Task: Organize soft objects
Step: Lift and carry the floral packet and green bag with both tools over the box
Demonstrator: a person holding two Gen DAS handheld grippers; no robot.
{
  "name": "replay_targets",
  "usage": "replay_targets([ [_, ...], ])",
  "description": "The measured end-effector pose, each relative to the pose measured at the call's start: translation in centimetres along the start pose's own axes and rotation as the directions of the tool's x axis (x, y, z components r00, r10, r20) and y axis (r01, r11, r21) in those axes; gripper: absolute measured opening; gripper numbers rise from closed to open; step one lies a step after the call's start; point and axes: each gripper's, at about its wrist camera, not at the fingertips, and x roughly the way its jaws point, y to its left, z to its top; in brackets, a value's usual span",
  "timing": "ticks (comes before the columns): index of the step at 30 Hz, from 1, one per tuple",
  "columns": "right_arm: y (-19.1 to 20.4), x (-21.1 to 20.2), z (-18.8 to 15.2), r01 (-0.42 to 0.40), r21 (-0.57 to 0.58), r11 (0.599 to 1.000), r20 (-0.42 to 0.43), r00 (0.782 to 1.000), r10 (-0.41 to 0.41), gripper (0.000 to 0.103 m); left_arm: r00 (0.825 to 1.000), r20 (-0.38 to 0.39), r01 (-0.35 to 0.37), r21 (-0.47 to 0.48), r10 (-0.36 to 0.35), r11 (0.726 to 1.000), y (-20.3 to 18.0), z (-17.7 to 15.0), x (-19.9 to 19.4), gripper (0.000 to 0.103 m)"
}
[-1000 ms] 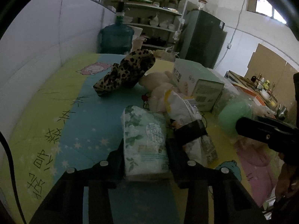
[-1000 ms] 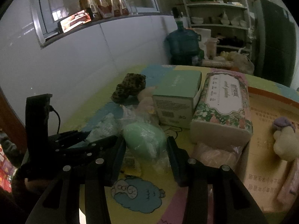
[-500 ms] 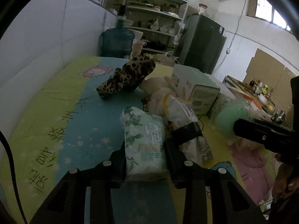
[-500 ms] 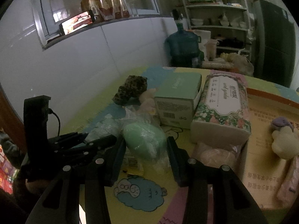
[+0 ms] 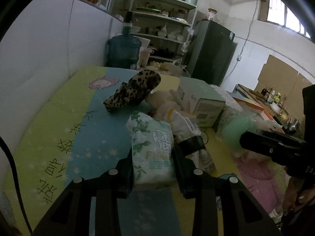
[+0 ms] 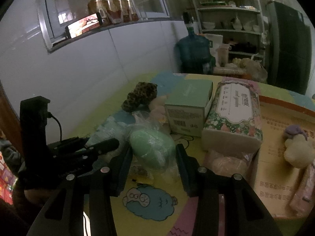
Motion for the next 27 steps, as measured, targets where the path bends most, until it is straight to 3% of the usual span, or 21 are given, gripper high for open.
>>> replay_targets([
  [27, -0.7, -2.9, -0.1, 0.008, -0.002, 1.0, 0.062, 0.998, -0.007, 0.046, 0.998, 0.053, 0.02, 0.05, -0.022, 0.999, -2.9, 1.3, -1.9, 0.036],
])
